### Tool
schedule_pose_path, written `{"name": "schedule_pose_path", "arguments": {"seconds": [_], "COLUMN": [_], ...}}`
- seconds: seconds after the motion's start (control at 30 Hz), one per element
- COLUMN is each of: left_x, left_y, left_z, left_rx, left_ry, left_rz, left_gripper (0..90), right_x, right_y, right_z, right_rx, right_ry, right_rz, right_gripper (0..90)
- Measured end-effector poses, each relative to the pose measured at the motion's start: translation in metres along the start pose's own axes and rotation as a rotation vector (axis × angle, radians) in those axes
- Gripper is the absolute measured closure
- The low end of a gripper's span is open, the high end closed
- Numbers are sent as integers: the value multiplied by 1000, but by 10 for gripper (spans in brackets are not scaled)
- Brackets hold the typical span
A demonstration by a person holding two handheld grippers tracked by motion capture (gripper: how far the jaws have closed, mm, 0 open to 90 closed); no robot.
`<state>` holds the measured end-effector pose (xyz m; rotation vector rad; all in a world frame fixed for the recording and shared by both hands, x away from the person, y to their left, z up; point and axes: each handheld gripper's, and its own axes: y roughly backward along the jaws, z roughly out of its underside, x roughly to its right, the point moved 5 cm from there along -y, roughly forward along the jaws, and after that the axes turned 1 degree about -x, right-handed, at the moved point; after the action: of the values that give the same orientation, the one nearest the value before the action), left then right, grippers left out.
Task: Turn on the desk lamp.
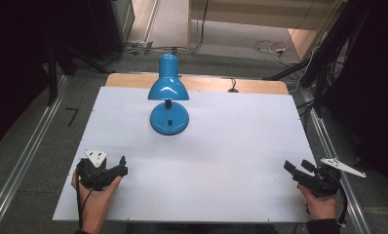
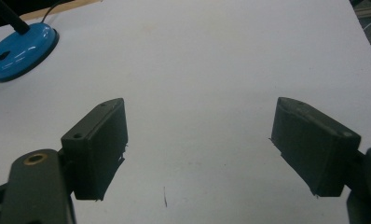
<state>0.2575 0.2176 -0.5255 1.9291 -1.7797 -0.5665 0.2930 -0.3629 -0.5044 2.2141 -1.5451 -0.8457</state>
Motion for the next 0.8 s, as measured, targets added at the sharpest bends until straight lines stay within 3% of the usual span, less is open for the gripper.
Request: {"name": "schedule_pose_path", "arguments": {"seconds": [0.07, 0.13, 0.43, 0.57, 0.8], "left_x": [0, 1, 0, 5, 16], "left_y": [4, 4, 4, 6, 3], "left_z": [-3, -3, -9, -13, -16], "left_rx": [8, -18, -2, 23, 21], "left_ry": [29, 32, 58, 53, 30], "left_rz": [35, 55, 75, 97, 146], "left_gripper": [123, 123, 121, 126, 127], "right_x": [0, 0, 0, -1, -1], "right_y": [0, 0, -2, -2, -3], "right_z": [0, 0, 0, 0, 1], "right_rx": [1, 0, -7, -9, -16], "right_ry": [-2, -1, 7, 7, 10], "right_rz": [0, 0, 3, 7, 10], "right_gripper": [166, 166, 166, 166, 165]}}
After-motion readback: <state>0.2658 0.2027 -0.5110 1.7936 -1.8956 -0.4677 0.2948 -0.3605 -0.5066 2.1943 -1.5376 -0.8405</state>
